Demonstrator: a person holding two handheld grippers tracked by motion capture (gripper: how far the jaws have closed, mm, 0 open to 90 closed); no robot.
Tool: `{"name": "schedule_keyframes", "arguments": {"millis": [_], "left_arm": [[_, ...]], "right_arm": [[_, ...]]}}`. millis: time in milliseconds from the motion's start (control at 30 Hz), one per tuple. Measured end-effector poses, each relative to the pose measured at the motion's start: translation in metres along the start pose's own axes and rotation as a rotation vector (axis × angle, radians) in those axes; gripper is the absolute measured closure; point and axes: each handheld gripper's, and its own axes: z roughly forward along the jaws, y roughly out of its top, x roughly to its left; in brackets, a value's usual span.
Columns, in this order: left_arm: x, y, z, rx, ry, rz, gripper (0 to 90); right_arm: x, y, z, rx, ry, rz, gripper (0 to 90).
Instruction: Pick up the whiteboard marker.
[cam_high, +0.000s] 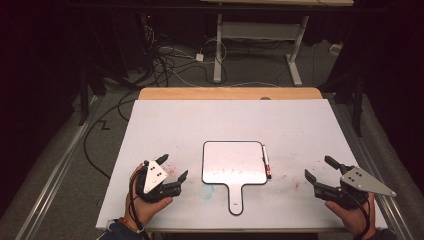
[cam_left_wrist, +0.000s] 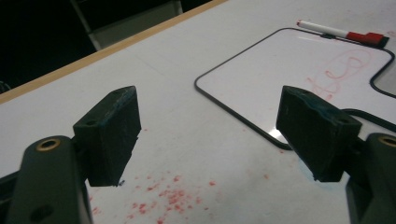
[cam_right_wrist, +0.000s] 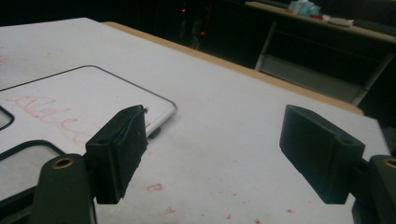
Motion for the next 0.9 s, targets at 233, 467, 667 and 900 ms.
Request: {"name": "schedule_keyframes", "arguments": {"millis": [233, 467, 667, 900], "left_arm": [[-0.004, -0.012, 0.005, 0.074, -0.029, 0.034, 20.5], [-0.004, -0.014, 0.004, 0.083, -0.031, 0.028, 20.3], [-0.001, -0.017, 0.005, 0.107, -0.017, 0.029, 20.6], [0.001, -0.019, 0.003, 0.119, -0.004, 0.034, 21.1]], "right_arm": [[0.0, -0.002, 0.004, 0.006, 0.004, 0.032, 27.7], [0.007, 0.001, 0.014, 0.029, 0.051, 0.027, 28.0], [0.012, 0.001, 0.034, 0.108, 0.1, 0.021, 28.2], [0.011, 0.008, 0.067, 0.269, 0.18, 0.071, 27.9]]}}
